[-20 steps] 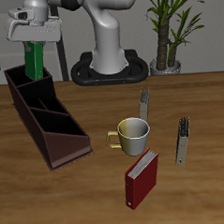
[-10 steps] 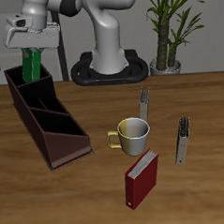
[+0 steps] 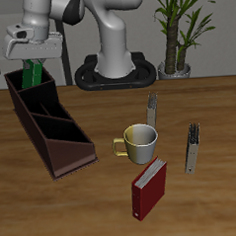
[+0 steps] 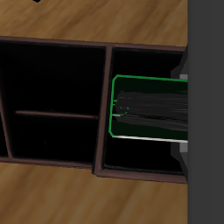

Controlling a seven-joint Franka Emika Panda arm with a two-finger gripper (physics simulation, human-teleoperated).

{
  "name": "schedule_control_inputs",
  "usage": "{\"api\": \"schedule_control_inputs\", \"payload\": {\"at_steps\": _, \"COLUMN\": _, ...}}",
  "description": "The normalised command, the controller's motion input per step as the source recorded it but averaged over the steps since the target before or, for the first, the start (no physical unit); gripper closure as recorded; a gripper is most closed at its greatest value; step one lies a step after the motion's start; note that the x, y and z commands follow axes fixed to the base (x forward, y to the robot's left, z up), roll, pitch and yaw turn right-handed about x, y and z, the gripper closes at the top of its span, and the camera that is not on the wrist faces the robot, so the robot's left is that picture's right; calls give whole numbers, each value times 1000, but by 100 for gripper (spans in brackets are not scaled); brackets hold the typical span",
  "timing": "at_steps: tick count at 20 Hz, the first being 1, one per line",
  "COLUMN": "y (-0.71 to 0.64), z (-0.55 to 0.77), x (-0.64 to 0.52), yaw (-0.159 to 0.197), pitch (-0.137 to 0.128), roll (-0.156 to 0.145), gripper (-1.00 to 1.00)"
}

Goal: Place the green book into the right desk caddy's right compartment

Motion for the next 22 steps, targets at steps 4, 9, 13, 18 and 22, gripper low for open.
{"api": "schedule_control_inputs", "payload": {"at_steps": 4, "y": -62, "z": -210, "x": 126, "yaw": -26, "pitch": 60, "roll": -21, "gripper": 100}}
{"api": "schedule_control_inputs", "payload": {"at_steps": 9, "y": 2, "z": -157, "x": 37, "yaw": -7, "pitch": 71, "roll": -8, "gripper": 100}}
{"api": "schedule_control_inputs", "payload": {"at_steps": 13, "y": 25, "z": -98, "x": 3, "yaw": -17, "pitch": 85, "roll": -6, "gripper": -100}}
{"api": "schedule_control_inputs", "payload": {"at_steps": 18, "y": 2, "z": 42, "x": -43, "yaw": -10, "pitch": 9, "roll": -10, "gripper": -100}}
{"api": "schedule_control_inputs", "payload": {"at_steps": 22, "y": -59, "z": 152, "x": -125, "yaw": 3, "pitch": -34, "roll": -3, "gripper": -100}}
